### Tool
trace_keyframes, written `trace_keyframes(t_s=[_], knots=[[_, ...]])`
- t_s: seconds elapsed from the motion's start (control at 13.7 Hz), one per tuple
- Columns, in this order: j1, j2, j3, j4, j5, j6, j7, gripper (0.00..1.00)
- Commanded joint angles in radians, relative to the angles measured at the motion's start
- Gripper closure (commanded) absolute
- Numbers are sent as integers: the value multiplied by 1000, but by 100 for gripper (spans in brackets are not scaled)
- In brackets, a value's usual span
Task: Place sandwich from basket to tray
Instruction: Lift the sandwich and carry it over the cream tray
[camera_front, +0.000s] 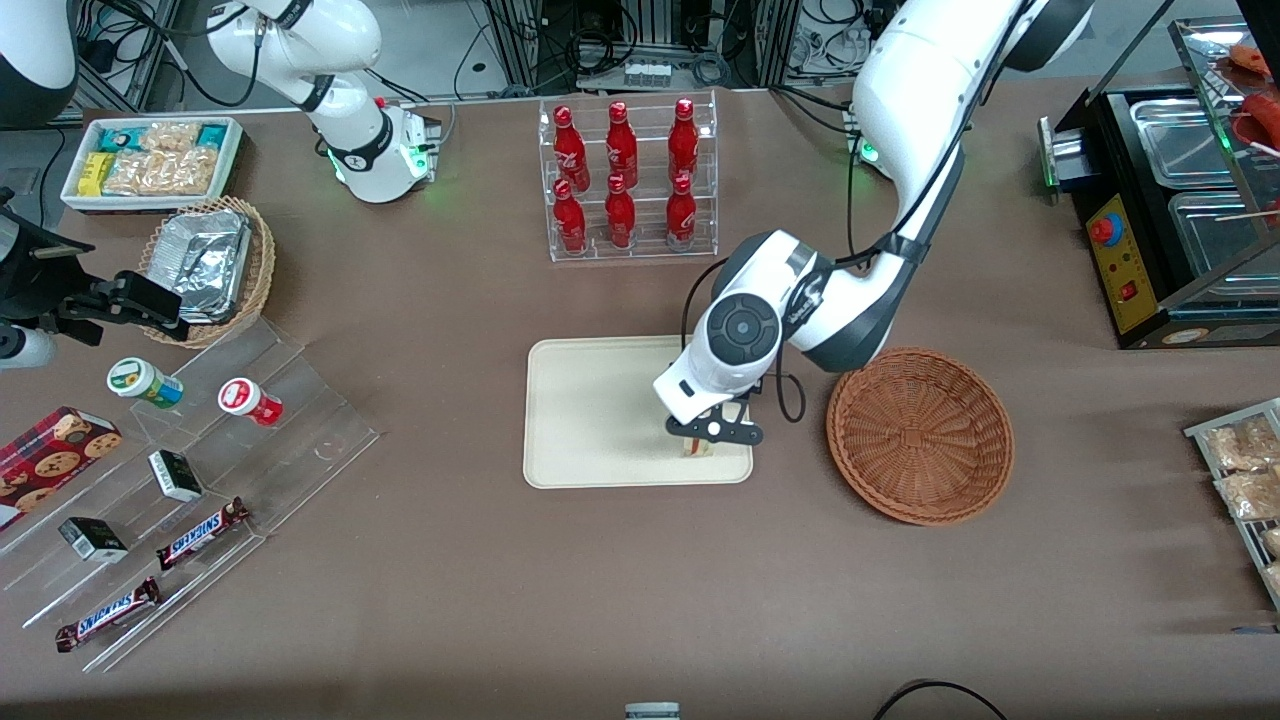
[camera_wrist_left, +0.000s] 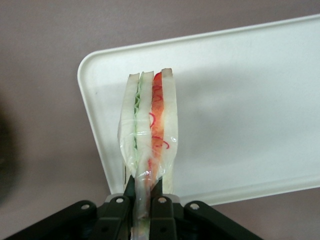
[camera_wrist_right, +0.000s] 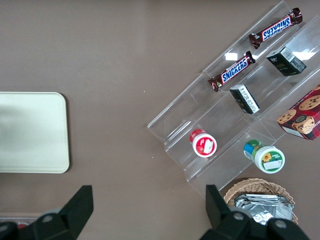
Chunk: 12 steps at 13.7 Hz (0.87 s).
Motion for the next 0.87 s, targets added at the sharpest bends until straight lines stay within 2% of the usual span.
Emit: trace_keyframes(t_s=[0.0, 0.44, 0.58, 0.8], knots=[[-28, 70, 11, 106, 1, -18, -40, 100], [-42, 130, 16, 146, 4, 25, -102, 100], [-44, 136, 16, 143, 33, 27, -117, 100], [-44, 144, 16, 140, 39, 27, -137, 100]])
